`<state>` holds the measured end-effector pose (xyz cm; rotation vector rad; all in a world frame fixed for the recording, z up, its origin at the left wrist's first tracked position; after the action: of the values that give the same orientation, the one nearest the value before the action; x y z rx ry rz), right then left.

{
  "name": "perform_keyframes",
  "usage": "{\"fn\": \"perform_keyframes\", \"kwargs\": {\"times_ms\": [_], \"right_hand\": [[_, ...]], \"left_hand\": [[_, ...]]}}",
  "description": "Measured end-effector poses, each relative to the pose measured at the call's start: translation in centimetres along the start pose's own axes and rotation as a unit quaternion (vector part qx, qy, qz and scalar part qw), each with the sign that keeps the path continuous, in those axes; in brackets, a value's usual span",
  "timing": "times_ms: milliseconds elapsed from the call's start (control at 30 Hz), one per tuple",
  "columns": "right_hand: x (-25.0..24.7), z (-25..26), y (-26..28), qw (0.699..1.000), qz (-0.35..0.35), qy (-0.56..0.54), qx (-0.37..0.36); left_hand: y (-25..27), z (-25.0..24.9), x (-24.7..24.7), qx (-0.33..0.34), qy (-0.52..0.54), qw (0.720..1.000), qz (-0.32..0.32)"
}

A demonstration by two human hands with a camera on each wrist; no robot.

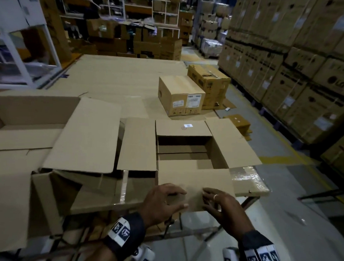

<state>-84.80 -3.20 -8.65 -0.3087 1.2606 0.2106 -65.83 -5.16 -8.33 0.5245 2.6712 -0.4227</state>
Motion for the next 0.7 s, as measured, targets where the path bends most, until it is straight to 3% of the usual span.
{"fn": "perform_keyframes", "kwargs": {"times_ms": [167,267,467,600,700], "right_hand": [[0.7,-2.0,-2.9,0.998,-0.031,-0.047,0.003],[0.4,-2.9,-5.3,0.998,-0.046,-0.027,-0.016],[1.5,-3.4,-9.8,0.998,-0.011,-0.028,-0.057],[2.1,-1.5,-10.9,0.993,-0.039,-0.072,-0.090],[2.8,-2.2,-10.6,0.985,-0.083,-0.135,-0.069]], "left_hand": [[-2.8,0.6,-0.7,0.024,-0.102,0.993,-0.048],[-4.9,1.5,-1.1,0.002,-0.153,0.986,-0.068],[-6.7,3.1,0.3,-0.031,-0.174,0.978,-0.108],[-6.8,2.6,0.1,-0.015,-0.160,0.968,-0.193],[-7.0,3.4,0.2,-0.026,-0.143,0.964,-0.222]]}}
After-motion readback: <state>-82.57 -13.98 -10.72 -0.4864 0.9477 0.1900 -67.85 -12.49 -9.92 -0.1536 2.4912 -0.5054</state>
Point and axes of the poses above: each hand's wrist, its own y-axis away from the middle knuckle, its own x-axis out of the palm, z = x × y, the point moved 10 cm from there along -y, towards the middle knuckle, and after that the axes turned 9 degrees about y, right-handed, at the moved point
